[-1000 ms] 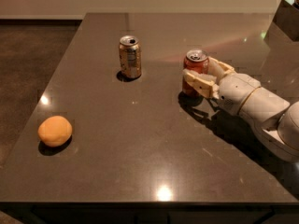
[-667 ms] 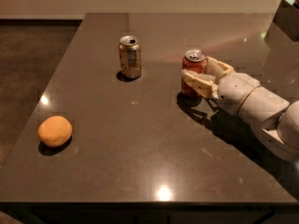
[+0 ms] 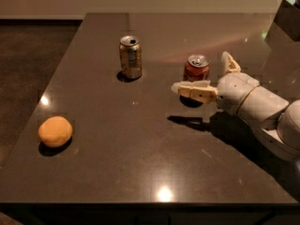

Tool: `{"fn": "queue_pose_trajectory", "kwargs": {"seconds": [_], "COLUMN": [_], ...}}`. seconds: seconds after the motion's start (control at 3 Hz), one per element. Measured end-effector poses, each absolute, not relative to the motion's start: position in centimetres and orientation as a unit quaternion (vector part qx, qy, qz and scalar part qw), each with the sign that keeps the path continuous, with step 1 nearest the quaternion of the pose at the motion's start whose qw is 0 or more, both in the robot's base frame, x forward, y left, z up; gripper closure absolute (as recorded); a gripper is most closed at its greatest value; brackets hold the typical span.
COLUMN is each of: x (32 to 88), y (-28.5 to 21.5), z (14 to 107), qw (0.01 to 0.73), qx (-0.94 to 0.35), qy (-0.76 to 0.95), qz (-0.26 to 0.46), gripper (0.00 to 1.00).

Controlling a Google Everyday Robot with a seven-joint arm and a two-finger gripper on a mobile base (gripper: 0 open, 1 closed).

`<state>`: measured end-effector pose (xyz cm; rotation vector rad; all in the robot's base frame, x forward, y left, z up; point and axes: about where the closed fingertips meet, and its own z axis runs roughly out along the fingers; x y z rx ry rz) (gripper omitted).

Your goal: Place coke can upright

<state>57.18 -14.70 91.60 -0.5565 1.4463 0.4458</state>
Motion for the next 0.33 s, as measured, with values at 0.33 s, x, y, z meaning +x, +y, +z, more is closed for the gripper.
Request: {"fn": "queue_pose_trajectory", "kwargs": {"seconds": [0.33], "x": [57.18], "y": [-14.69], "z": [91.6], "qw": [0.692], "qx": [-0.249], "qy": [0.647], "qz": [0.2], "gripper": [0.0]}}
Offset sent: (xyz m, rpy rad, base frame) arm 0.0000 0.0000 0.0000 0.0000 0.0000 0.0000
